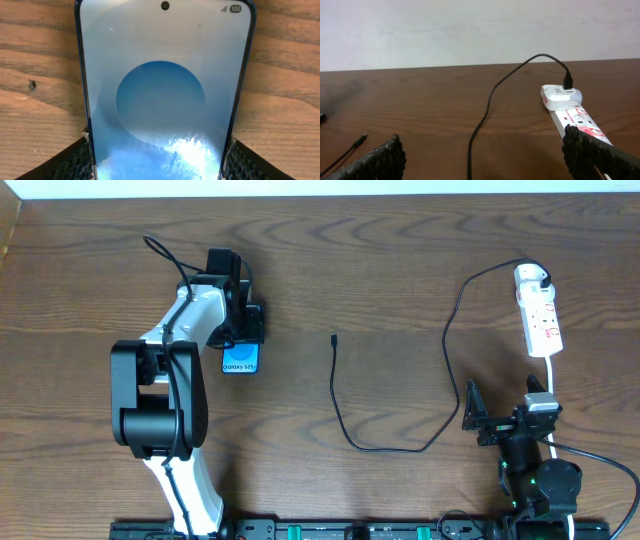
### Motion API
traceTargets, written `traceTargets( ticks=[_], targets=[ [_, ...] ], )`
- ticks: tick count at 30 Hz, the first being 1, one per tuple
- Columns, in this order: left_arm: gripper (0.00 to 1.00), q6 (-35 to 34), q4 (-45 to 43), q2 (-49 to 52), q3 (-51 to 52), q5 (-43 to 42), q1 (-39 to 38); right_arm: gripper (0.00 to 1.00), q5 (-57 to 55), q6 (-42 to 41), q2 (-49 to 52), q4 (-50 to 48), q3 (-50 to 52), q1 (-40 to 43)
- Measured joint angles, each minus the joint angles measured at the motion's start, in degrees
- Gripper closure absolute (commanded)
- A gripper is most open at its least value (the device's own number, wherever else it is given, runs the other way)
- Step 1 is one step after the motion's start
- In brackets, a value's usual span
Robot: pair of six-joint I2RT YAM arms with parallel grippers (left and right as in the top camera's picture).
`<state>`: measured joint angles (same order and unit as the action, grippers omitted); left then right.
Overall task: Plug charger to phone and switch on socket
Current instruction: 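Lower the left gripper and grasp the phone's top edge, then lift the phone with the left gripper and tilt it upright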
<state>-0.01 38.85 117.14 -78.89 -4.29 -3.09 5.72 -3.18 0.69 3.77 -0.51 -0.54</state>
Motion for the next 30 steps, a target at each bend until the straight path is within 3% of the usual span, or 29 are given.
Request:
traceTargets(
  ticks=[14, 30],
  targets=[
    [0.36, -2.3, 2.4, -10.4, 0.0, -2.3, 0.0, 0.01, 0.0, 0.0, 0.0, 0.0, 0.0, 0.0],
    [0.36, -5.0, 6.3, -11.5, 0.0, -18.6, 0.0, 0.01, 0.0, 0.0, 0.0, 0.0, 0.0, 0.0]
  ],
)
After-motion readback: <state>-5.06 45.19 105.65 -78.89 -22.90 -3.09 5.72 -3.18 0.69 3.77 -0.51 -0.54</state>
